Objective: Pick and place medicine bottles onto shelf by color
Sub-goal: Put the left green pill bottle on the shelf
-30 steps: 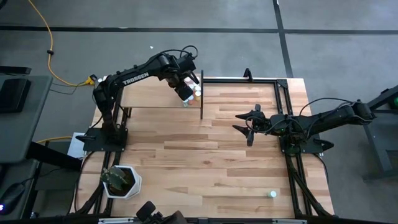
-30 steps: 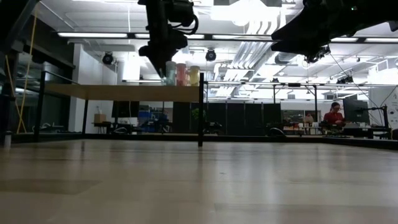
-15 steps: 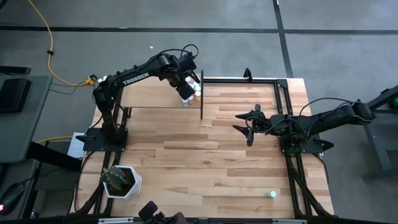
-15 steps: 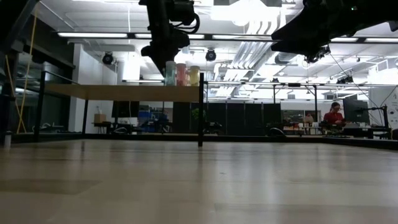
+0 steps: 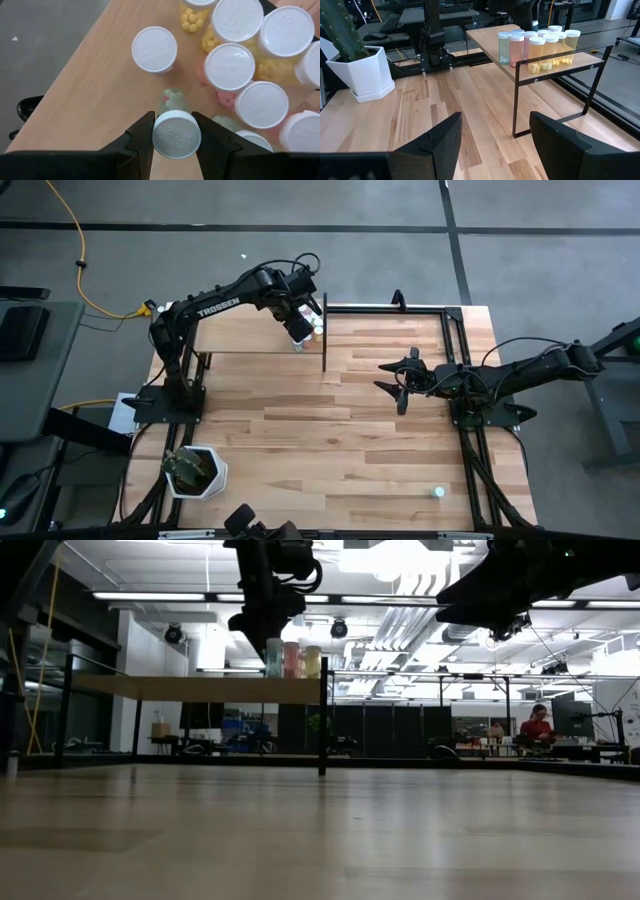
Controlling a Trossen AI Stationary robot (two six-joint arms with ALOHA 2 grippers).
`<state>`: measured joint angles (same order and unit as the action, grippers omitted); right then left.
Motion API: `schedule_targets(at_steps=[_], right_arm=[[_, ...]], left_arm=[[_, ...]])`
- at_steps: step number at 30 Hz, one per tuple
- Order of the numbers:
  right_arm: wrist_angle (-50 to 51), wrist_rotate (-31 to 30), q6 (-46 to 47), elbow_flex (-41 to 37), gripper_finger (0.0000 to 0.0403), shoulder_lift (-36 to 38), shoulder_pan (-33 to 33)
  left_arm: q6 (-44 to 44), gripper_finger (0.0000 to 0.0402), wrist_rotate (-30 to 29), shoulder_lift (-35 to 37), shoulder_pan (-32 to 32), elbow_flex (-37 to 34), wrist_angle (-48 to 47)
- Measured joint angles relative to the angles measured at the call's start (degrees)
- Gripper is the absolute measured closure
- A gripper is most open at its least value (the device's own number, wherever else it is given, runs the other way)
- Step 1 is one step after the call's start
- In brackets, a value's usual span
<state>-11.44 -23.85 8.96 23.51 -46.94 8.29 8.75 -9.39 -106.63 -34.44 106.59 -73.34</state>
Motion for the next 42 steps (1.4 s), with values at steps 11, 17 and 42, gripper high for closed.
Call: schedule_targets(at_steps=[11,17,42], right_arm=[[0.0,-0.01,-0.01,0.0,0.0178,0.0,-0.02],[0.0,-0.01,-0.01,0.0,0.0178,0.0,0.01],[0.0,-0.01,0.01,0.02,0.0178,0.02,-0.02]], left_arm=[[-0.63,0.0253,-0.04,0.0,0.0,0.0,-0.02],[-0.61,0.0228,-0.09,0.01,0.0,0.0,0.04],[0.07,0.0246,-3.98,13.11,2.08,-1.28,3.29]])
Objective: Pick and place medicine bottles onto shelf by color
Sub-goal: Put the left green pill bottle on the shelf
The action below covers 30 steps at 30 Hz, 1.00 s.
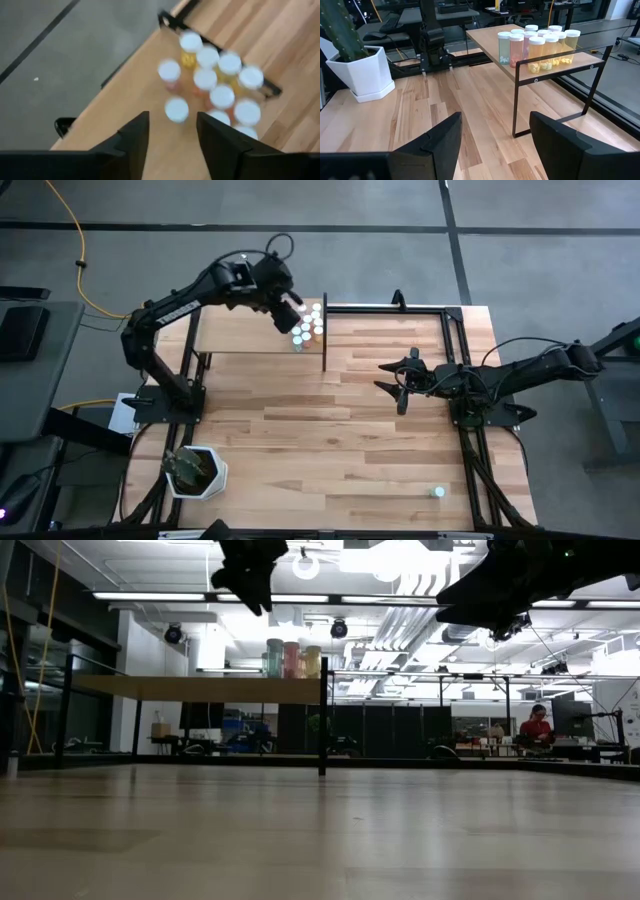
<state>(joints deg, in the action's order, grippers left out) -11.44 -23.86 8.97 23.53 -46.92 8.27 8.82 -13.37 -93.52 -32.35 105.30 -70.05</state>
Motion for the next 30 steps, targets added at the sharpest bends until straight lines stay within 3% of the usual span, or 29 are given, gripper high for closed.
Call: schedule_targets(at_steps=[6,9,14,18,24,30], right_arm=[[1.09,0.02,0.29,0.01,0.0178,0.0,0.0],[1.91,0.02,1.1,0.02,0.0178,0.01,0.0],[1.81,0.02,1.11,0.02,0.0178,0.01,0.0],[1.75,0.02,1.29,0.02,0.0178,-0.02,0.0],[1.76,0.02,1.29,0.02,0.0178,0.01,0.0],[1.77,0.0,1.51,0.02,0.0178,-0.01,0.0]], left_arm=[[-1.29,0.0342,-4.36,3.48,2.55,-11.89,2.45],[-1.55,0.0391,-5.65,6.44,2.15,-20.16,9.72],[-1.64,0.0398,-1.2,11.72,-0.44,-32.91,25.64],[-0.59,0.04,1.13,12.85,-2.02,-39.33,31.01],[0.26,0.0401,4.97,12.85,-2.94,-44.44,39.71],[0.61,0.0401,5.57,12.46,-2.94,-44.75,43.66]])
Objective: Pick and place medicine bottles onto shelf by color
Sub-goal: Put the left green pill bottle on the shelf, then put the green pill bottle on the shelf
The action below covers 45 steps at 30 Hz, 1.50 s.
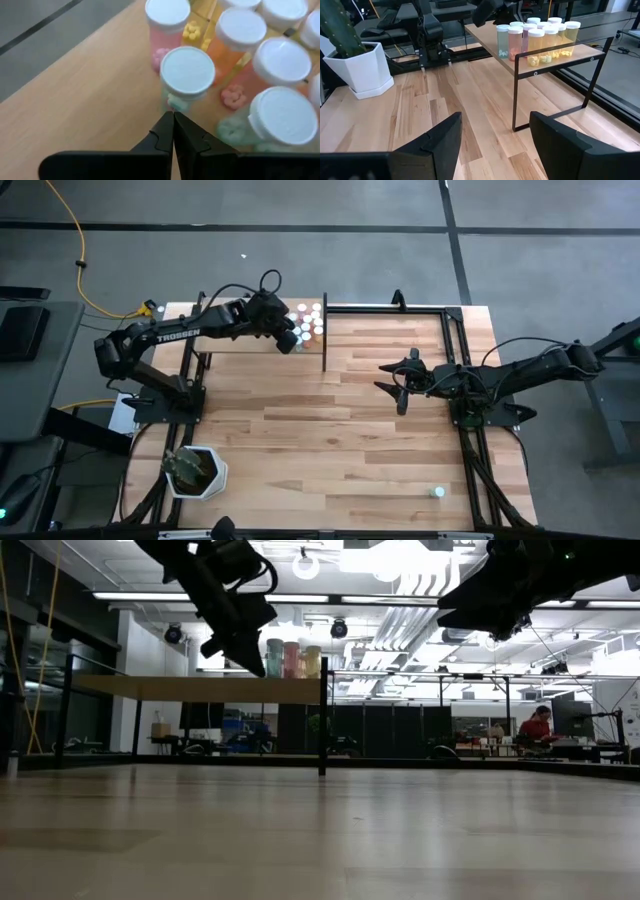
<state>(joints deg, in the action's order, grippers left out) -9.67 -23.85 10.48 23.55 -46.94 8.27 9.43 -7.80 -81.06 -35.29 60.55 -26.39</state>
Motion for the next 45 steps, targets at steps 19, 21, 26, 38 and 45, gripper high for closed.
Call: schedule_targets(at_steps=[19,21,26,38,45], right_arm=[[0.18,0.0,-0.42,0.0,0.0178,0.02,0.0],[0.2,0.0,-0.39,0.0,0.0178,0.02,0.0],[0.44,0.0,-0.26,0.0,0.0178,0.0,0.01],[-1.08,2.33,-0.03,0.0,0.0178,0.0,0.0],[-7.48,12.81,-1.88,0.0,0.0178,-0.82,0.04]], left_arm=[[-1.49,0.0401,-1.36,9.68,0.44,0.02,-4.35],[-1.14,0.0401,-0.73,13.55,1.78,0.02,-3.6],[-0.71,0.0401,-0.56,23.85,10.39,-5.94,9.48],[-3.14,0.0401,0.29,34.18,28.5,-38.77,57.93],[-7.56,0.0401,1.46,34.1,31.64,-39.21,59.32]])
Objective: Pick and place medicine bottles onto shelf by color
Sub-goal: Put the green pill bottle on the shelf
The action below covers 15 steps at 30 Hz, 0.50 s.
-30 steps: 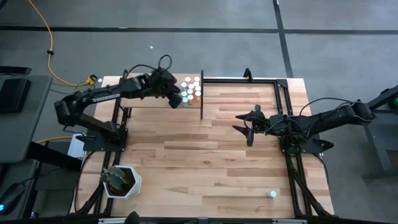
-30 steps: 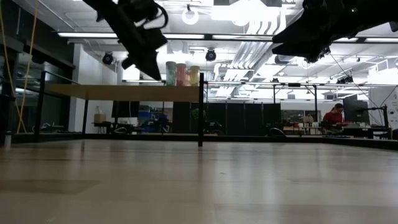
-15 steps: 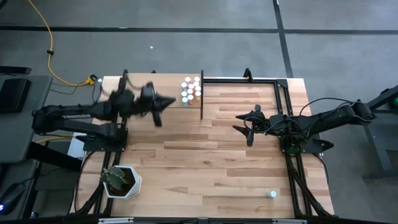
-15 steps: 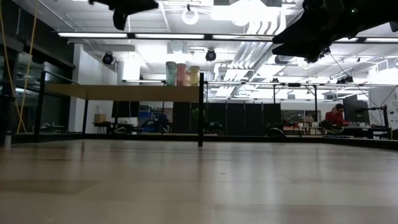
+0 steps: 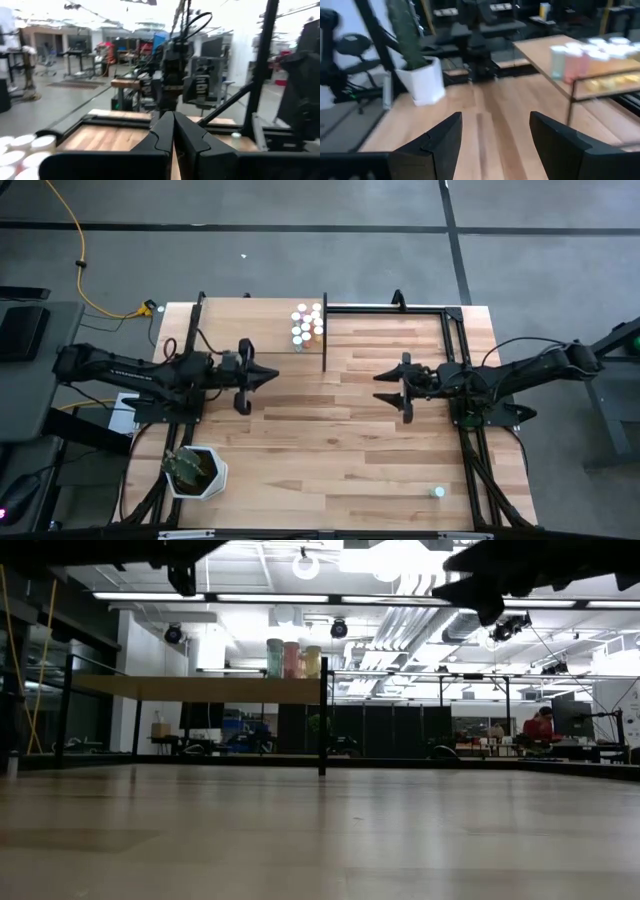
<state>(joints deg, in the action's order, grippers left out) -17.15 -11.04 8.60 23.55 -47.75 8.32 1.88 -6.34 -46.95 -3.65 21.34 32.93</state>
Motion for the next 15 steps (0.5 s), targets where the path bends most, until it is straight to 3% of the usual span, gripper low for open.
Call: schedule_targets(at_steps=[4,7,11,13,15], right_arm=[[-5.41,1.69,1.55,0.14,0.0178,-2.03,0.65],[2.15,1.96,6.52,4.76,0.0178,-3.28,3.94],[32.24,-3.08,16.06,18.91,0.0178,-7.45,12.08],[49.49,-4.6,25.46,26.74,0.0178,-11.57,16.58],[65.54,-2.19,38.12,33.85,0.0178,-16.33,20.43]], left_arm=[[-0.02,0.0401,1.18,0.2,1.42,0.02,1.86],[-0.7,0.0401,1.24,0.37,2.23,0.04,2.54],[-1.62,0.0401,1.21,0.32,2.37,0.04,2.59],[-1.6,0.0401,1.12,0.32,2.37,0.04,2.51],[-1.5,0.0401,0.93,0.32,2.37,0.04,2.53]])
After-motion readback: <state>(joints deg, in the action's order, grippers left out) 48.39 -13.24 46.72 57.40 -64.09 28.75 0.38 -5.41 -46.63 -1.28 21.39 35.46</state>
